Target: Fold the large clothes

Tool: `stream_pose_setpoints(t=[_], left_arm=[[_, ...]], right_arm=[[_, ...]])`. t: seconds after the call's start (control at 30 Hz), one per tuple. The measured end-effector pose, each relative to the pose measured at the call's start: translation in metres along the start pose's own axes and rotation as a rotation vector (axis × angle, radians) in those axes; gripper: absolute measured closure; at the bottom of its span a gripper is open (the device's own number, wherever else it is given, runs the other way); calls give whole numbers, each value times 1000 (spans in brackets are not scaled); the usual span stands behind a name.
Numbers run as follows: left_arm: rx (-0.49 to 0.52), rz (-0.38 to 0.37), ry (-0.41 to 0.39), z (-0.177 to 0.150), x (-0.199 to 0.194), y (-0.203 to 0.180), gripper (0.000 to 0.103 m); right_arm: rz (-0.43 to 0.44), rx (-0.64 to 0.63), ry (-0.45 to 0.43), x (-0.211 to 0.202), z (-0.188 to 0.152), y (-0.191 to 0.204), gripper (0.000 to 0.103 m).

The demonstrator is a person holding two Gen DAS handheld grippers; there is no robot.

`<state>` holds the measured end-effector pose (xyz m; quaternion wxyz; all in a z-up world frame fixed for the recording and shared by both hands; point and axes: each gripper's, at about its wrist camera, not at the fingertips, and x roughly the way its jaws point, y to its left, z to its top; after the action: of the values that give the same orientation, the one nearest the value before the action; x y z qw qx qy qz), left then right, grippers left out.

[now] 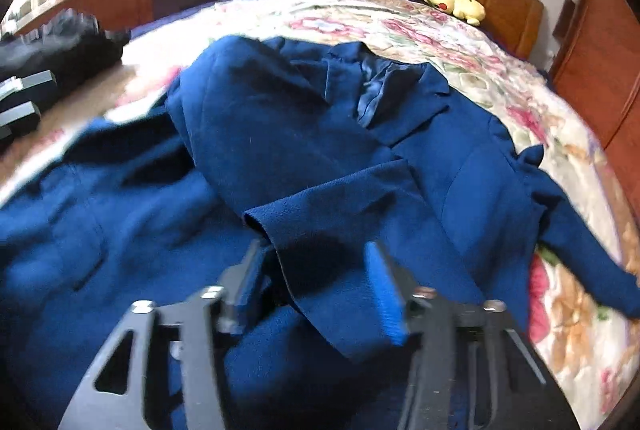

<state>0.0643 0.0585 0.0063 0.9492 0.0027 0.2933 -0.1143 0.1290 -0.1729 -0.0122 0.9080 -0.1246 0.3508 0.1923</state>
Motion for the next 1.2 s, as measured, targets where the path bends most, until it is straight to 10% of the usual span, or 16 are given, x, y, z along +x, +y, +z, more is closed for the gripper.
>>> stream_pose_setpoints(t=[0.07, 0.37, 0.8, 1.1, 1.2], left_arm=[[5, -1, 3, 0, 1, -1, 23], [14, -1, 7, -1, 3, -6, 23], [14, 5, 7, -2, 4, -7, 23], [-3, 22, 8, -3, 2, 2, 23], [-7, 28, 14, -3, 3, 5, 23]], right_arm=[[-4, 26, -41, -8, -3, -6, 96], [-191, 186, -169, -37, -12, -51, 97], [-359, 388, -82, -33, -44, -100, 97], [-359, 331, -36, -31, -38, -104, 48], [-328, 332, -24, -25, -45, -108, 45]])
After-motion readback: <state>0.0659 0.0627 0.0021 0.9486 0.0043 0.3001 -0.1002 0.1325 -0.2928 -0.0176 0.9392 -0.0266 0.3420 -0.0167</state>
